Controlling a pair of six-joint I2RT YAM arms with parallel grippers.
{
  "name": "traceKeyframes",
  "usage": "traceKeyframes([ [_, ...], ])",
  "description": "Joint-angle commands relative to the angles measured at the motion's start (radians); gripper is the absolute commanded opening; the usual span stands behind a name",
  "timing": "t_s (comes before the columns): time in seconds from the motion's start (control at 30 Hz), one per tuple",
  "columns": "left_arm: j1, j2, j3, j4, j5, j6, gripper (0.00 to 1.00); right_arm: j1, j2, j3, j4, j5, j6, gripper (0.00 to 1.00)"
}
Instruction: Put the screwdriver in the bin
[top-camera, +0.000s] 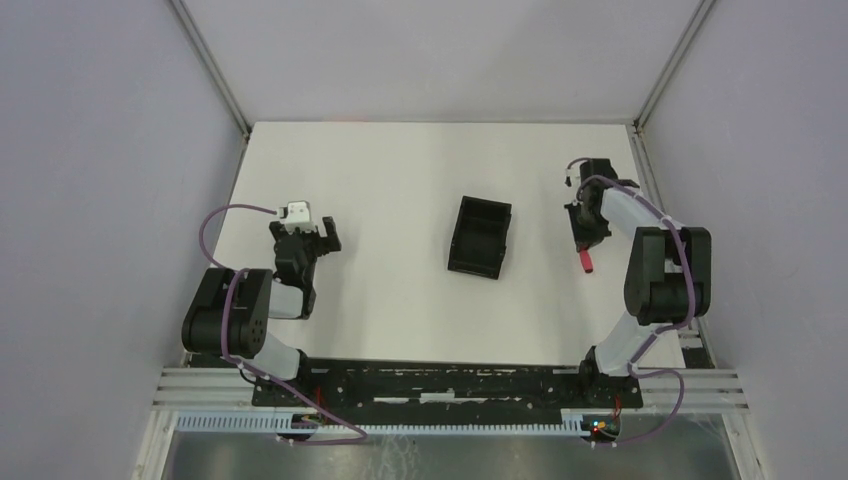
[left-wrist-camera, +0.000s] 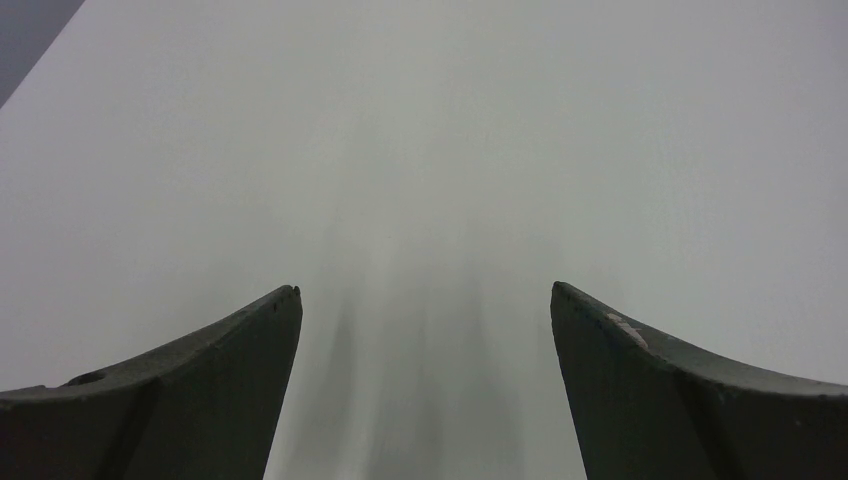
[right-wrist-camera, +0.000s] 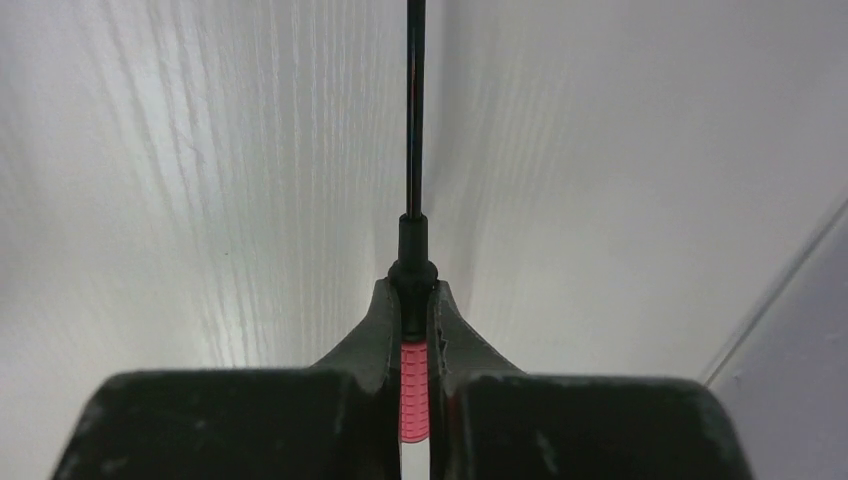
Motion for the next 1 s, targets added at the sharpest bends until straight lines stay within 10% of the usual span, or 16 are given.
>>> traceKeyframes([
  [0.0, -0.003, 0.004, 0.004, 0.051, -0.003, 0.017, 1.0, -0.007, -0.022, 0.267, -0.26, 0.01, 0.0, 0.0],
  [0.27, -0.003, 0.004, 0.004, 0.052, -0.002, 0.017, 1.0, -0.002, -0.119, 0.396, -0.367, -0.123, 0.147, 0.0],
  [0.57, -0.004, 0.004, 0.004, 0.052, -0.003, 0.017, 1.0, 0.35, -0.401, 0.009, 0.286, -0.297, 0.483, 0.0],
  [0.97, -0.003, 0.005, 0.004, 0.052, -0.002, 0.017, 1.0, 0.537, -0.174, 0.011, 0.392, -0.218, 0.298, 0.0],
])
